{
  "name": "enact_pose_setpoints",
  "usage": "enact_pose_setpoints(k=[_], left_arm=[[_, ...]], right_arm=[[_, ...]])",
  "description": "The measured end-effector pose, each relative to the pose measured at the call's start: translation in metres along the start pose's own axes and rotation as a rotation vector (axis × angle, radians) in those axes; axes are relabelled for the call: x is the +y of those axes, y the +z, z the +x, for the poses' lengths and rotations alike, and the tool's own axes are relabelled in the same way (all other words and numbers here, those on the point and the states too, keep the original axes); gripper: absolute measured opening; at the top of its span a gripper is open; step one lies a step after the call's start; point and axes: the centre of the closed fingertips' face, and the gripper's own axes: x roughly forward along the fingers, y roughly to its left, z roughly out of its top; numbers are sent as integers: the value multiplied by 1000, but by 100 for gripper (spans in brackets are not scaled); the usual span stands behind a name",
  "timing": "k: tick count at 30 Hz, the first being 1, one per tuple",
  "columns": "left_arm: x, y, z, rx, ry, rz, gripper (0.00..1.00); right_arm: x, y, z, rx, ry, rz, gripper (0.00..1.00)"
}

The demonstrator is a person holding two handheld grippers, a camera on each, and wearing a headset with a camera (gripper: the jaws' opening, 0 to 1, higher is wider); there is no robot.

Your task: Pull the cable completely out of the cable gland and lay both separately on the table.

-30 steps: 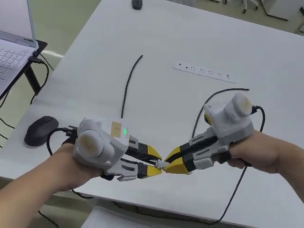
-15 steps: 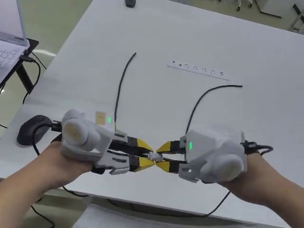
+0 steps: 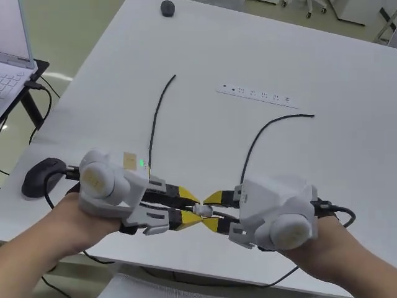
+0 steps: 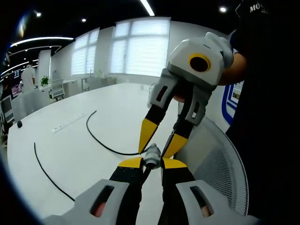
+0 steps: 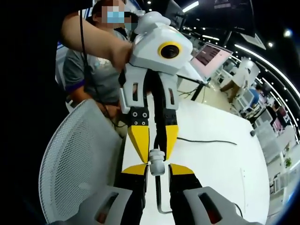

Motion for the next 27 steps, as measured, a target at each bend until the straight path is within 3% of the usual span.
enact_pose_setpoints(k=[3, 6, 10, 15, 19, 23, 25, 27], left_arm=[[0, 2, 0, -5, 5, -1, 15], [0, 3, -1, -4, 10, -5, 15], [-3, 6, -1, -5, 3, -21, 15], [-4, 8, 0, -8, 7, -26, 15], [-6, 11, 0, -7, 11, -28, 15], [-6, 11, 0, -2, 16, -37, 15], [-7, 11, 0, -1, 16, -38, 15], [-7, 12, 0, -4, 21, -35, 15]], right_arm=[[-1, 4, -8, -25, -28, 100, 18], [-2, 0, -17, -38, -70, 145, 17], [-7, -17, -23, 14, -152, 141, 11], [-4, -29, -20, 41, -196, 165, 13], [-2, -24, -16, 21, -226, 171, 11], [-4, -24, -14, 38, -271, 149, 5], [-5, -18, -16, 4, -289, 157, 4], [-6, -17, -17, 4, -304, 152, 2]])
